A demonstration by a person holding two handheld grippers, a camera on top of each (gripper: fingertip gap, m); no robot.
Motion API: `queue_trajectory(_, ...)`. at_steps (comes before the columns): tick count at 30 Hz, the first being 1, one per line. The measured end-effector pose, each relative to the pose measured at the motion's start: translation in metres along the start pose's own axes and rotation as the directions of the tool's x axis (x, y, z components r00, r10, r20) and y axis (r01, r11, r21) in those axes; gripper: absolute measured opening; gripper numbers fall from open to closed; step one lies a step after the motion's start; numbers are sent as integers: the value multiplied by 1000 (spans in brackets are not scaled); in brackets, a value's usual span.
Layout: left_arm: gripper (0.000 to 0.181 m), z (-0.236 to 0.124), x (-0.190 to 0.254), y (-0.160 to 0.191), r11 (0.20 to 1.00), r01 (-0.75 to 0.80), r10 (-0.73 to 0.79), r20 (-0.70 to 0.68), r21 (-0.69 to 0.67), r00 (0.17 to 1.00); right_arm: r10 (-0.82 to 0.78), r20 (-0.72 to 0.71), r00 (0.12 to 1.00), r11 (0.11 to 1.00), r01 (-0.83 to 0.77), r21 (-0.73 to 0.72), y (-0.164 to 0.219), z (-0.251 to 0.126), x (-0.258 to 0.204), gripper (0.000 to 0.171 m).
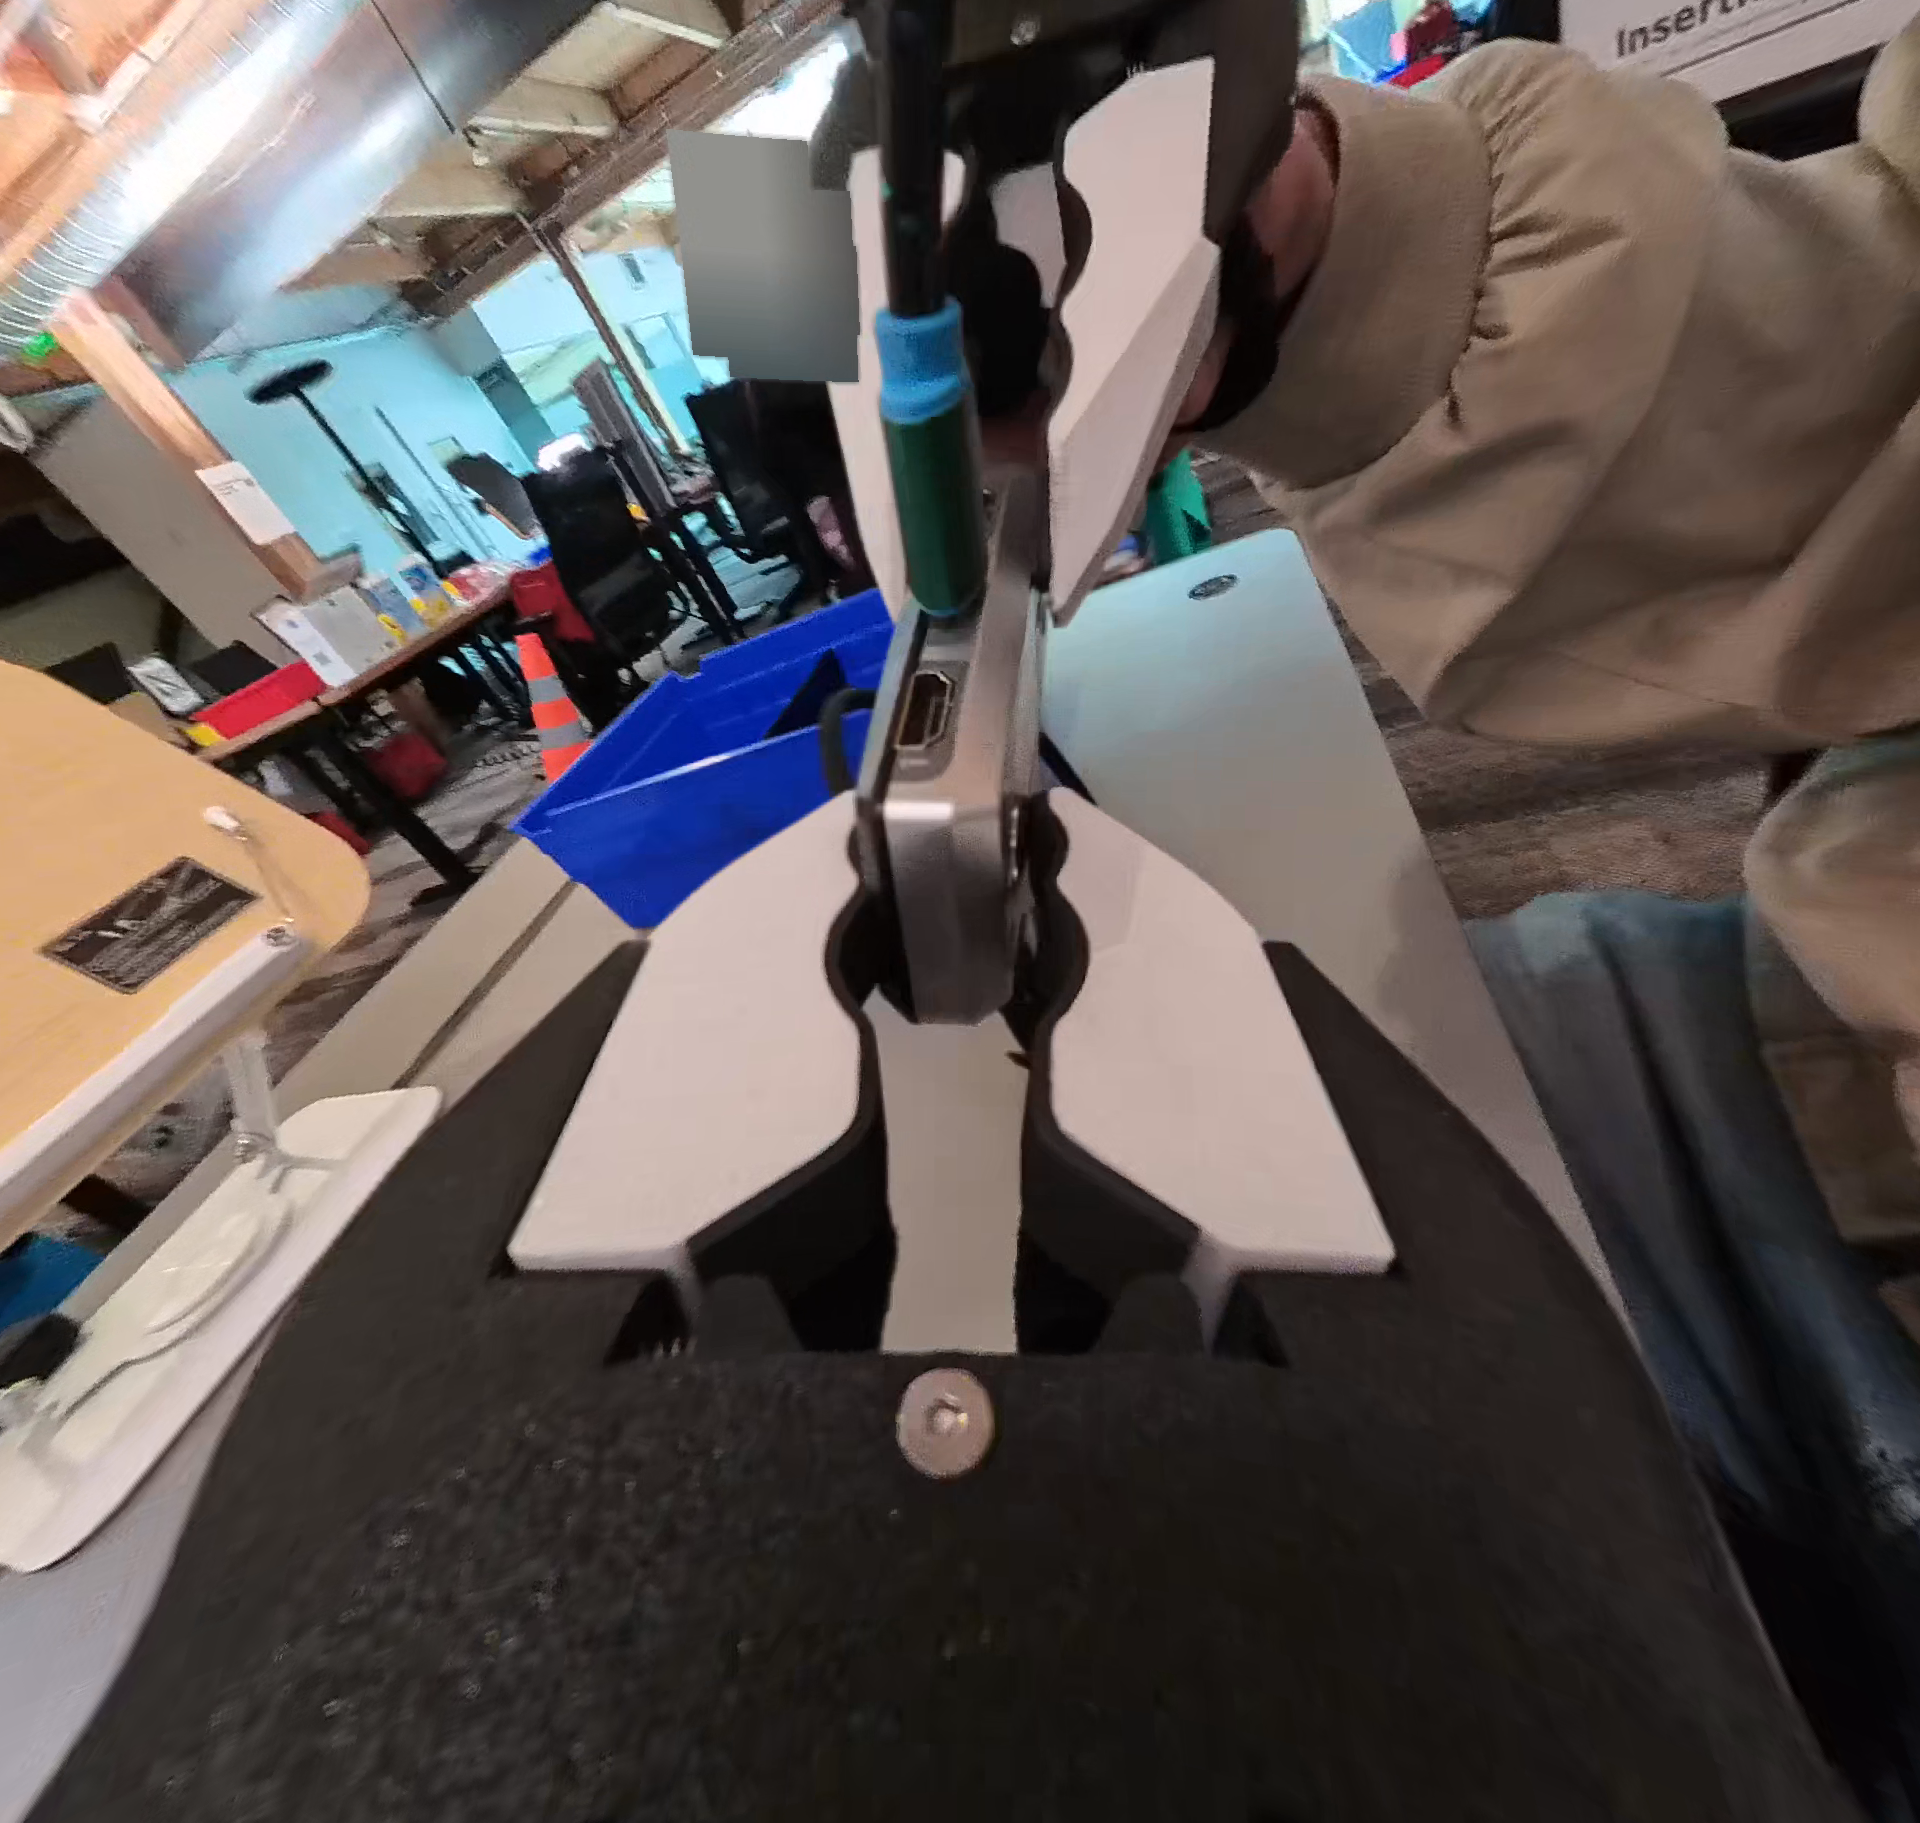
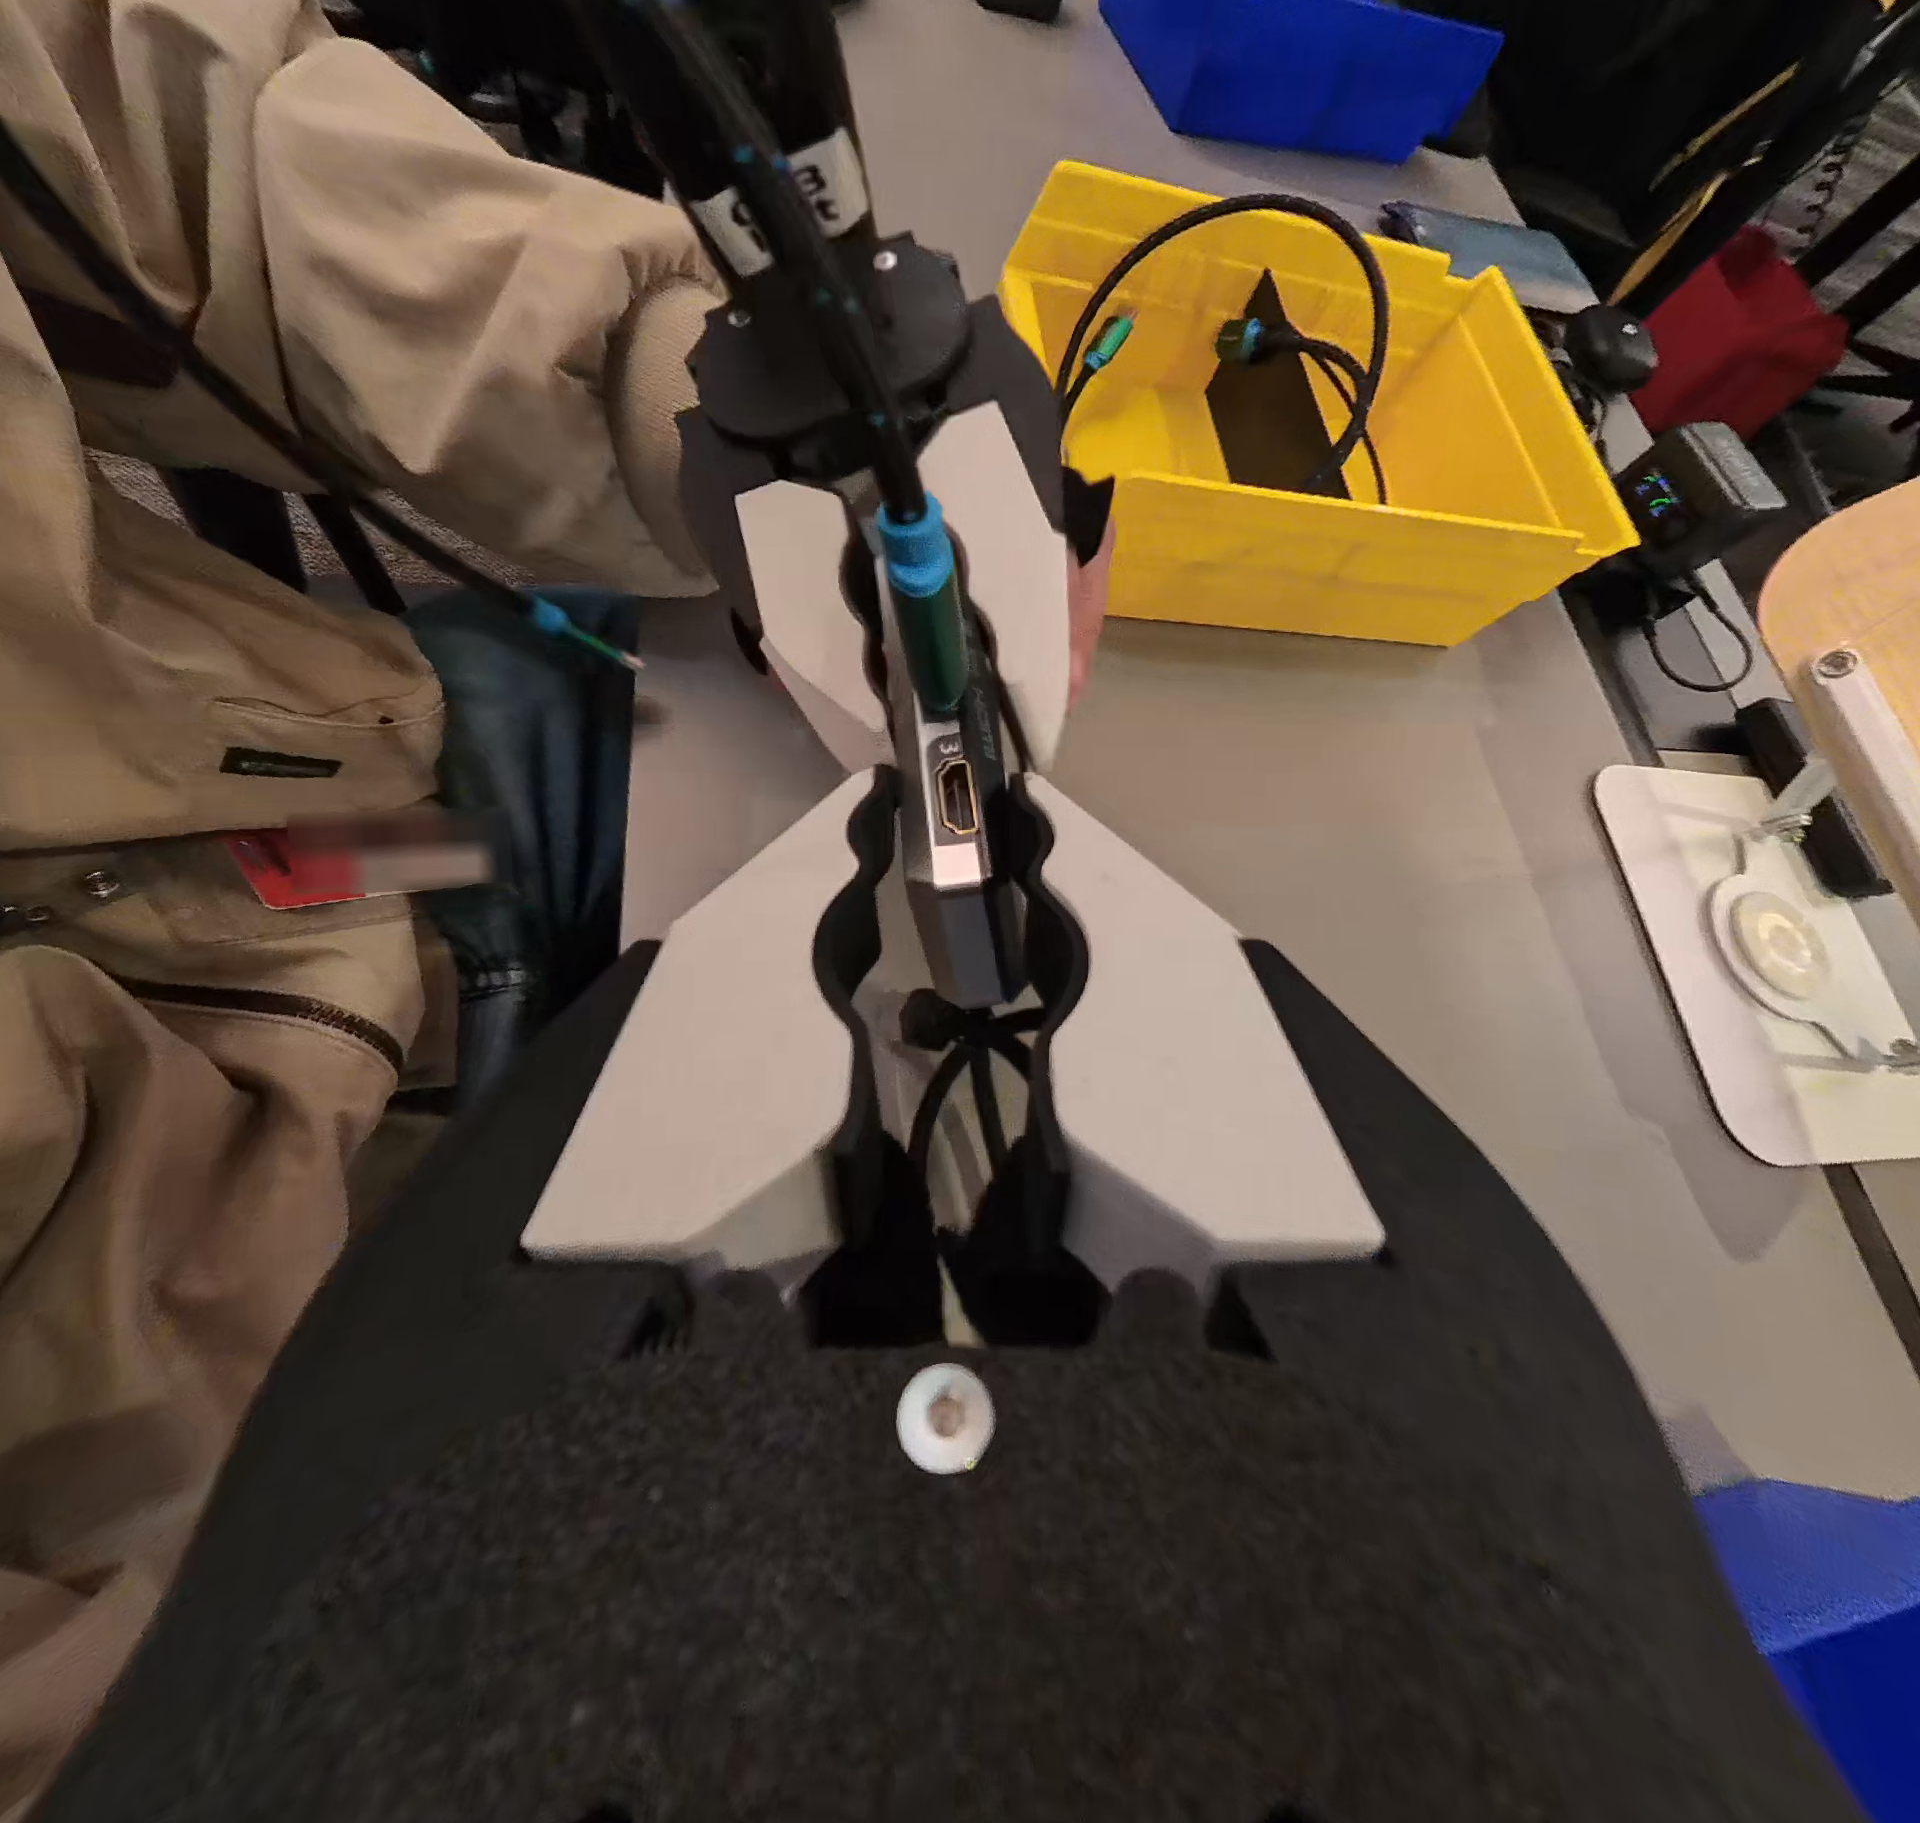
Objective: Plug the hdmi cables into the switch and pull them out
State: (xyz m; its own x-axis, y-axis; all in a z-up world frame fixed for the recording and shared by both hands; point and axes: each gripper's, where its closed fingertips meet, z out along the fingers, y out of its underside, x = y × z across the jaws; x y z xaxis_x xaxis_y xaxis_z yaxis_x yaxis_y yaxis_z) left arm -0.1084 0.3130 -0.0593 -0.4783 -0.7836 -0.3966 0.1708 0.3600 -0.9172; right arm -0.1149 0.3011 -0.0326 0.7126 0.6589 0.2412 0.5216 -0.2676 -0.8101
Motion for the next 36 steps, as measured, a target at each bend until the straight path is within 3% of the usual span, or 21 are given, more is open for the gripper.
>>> queue_trajectory(4,21,-1,-2,5,1000,-7,8,-29,20,1000,15,10,1000,998,-15,63,2,2,0,25)
queue_trajectory(6,21,-4,-6,2,998,22,-20,-27,67,999,-7,-46,999,991,13,131,2,-4,7,41)
queue_trajectory(10,22,-5,-1,-1,994,61,-52,-89,93,995,-30,-26,999,992,32,121,16,10,5,42)
queue_trajectory(15,22,-3,9,1,992,86,-72,-144,91,987,-81,-4,997,970,80,231,2,28,-5,19)
queue_trajectory(21,23,-6,-3,4,986,144,-134,-120,79,984,-127,-37,991,969,132,208,-2,34,3,19)
queue_trajectory(27,30,-48,-73,-10,954,218,-255,173,207,951,-352,-267,897,924,378,53,-24,-1,64,19)
queue_trajectory(31,30,-86,-103,-20,951,176,-266,382,255,885,-515,-421,746,841,534,-83,-51,-23,121,19)
queue_trajectory(33,30,-106,-108,-22,952,155,-267,474,262,839,-579,-467,668,795,589,-145,-59,-25,153,19)
queue_trajectory(36,29,-130,-99,-16,956,166,-279,579,240,767,-622,-459,635,765,619,-179,-49,0,189,20)
